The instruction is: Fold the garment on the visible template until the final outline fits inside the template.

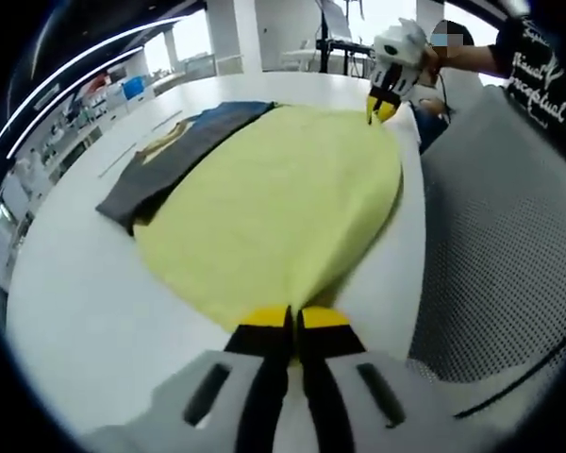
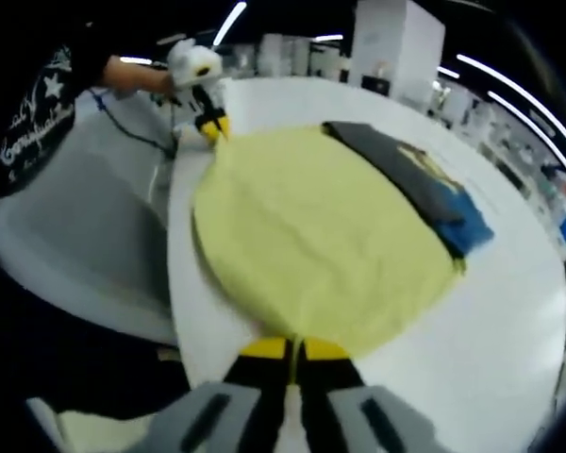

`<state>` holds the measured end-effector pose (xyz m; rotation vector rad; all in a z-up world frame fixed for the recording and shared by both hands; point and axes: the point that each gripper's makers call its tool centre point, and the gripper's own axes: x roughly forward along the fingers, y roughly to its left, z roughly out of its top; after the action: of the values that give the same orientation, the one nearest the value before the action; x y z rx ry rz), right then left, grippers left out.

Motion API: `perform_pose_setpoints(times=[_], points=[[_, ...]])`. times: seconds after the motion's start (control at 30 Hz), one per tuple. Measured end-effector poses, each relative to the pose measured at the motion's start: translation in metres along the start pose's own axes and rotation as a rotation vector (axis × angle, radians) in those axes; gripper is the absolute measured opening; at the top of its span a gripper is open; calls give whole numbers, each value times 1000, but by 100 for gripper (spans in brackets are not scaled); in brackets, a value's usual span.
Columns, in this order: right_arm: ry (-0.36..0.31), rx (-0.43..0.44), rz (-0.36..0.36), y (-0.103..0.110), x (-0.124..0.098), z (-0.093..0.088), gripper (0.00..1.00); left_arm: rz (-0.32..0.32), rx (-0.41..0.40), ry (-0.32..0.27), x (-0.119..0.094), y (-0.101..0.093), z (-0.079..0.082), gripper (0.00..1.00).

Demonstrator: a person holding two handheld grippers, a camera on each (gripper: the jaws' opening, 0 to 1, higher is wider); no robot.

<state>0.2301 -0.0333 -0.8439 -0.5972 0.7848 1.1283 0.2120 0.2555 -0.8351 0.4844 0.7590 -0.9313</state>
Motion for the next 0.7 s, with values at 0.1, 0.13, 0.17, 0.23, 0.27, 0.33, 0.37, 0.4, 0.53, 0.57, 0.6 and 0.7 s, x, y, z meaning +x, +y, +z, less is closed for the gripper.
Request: perform_pose_setpoints(times=[0.1, 0.13, 0.17, 0.23, 0.27, 0.33, 0.37, 0.4, 0.53, 0.57, 0.6, 0.7], points=[[-24, 21, -2, 2, -5, 3, 0, 10, 8, 3, -2, -2, 0, 0], [-26, 23, -2, 3, -6, 3, 0, 11, 10, 4, -3, -4, 1, 0], [-26, 23, -2, 5, -8, 4, 0, 11, 10, 4, -4, -5, 1, 0], [-26, 19, -2, 9, -10, 4, 0, 12, 9, 2, -7, -9, 1, 0], [-25, 19, -1, 11, -12, 4, 0, 11, 8, 0, -8, -10, 2, 0], [-25, 20, 2, 14, -14, 4, 0, 12, 6, -3, -11, -15, 2, 0], [-26, 21, 4, 16, -15, 4, 0, 11, 7, -4, -13, -18, 3, 0], [-25, 22, 9, 19, -17, 3, 0, 11, 7, -4, -14, -20, 3, 0], [-37, 38, 16, 27, -22, 4, 0, 7, -3, -10, -22, -28, 2, 0], [-42, 46, 15, 28, -24, 4, 0, 5, -11, -14, -25, -31, 1, 0], [-48, 57, 15, 29, -25, 4, 0, 6, -15, -16, -26, -32, 1, 0], [-69, 90, 16, 35, -31, 3, 0, 13, -30, -12, -29, -38, -3, 0]])
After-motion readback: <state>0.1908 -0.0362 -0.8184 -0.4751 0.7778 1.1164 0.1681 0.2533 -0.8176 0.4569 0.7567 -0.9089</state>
